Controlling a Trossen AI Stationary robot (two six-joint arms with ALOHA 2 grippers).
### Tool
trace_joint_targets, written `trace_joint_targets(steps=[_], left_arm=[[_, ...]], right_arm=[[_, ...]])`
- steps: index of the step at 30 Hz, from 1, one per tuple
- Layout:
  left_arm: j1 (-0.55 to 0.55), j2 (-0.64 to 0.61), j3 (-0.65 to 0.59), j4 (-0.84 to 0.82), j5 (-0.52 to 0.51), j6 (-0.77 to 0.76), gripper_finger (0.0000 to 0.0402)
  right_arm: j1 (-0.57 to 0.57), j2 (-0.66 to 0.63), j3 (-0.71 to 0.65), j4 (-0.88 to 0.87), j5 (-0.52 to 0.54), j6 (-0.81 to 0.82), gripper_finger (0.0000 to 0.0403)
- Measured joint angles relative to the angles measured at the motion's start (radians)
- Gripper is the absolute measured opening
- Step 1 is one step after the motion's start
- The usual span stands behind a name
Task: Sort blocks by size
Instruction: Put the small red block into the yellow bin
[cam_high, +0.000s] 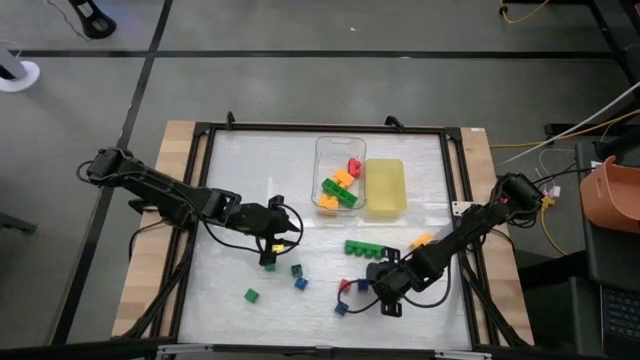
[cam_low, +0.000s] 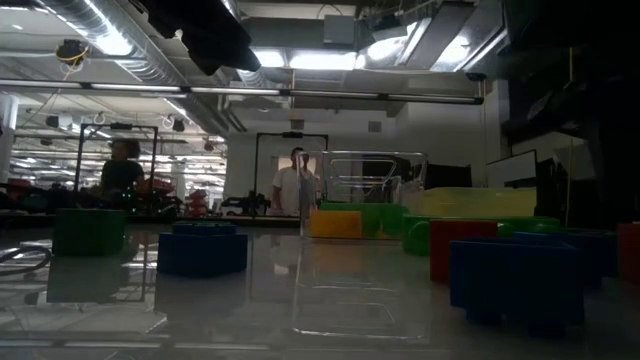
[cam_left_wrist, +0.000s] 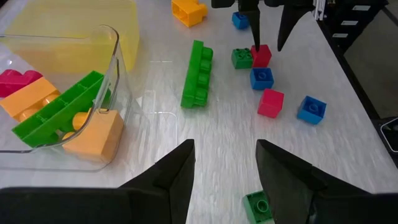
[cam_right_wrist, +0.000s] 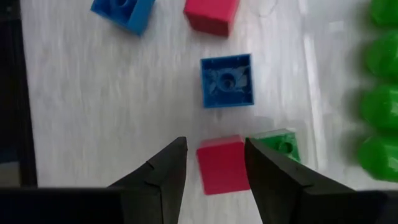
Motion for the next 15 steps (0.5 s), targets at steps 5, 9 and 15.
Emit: trace_joint_targets(steps=[5, 9, 15], left_arm=[[0.0, 0.0, 0.0, -0.002, 0.0, 0.0, 0.0157], [0.0, 0.0, 0.0, -0.004, 0.0, 0.0, 0.0157], [0.0, 0.0, 0.0, -0.025, 0.0, 0.0, 0.0157]], right_arm=[[0.0, 0.0, 0.0, 0.002, -0.048, 0.002, 0.0197], [0.0, 0.0, 0.0, 0.005, -0.043, -0.023, 0.024], [0.001, 0.001, 0.0, 0.0, -0.014, -0.098, 0.0274]])
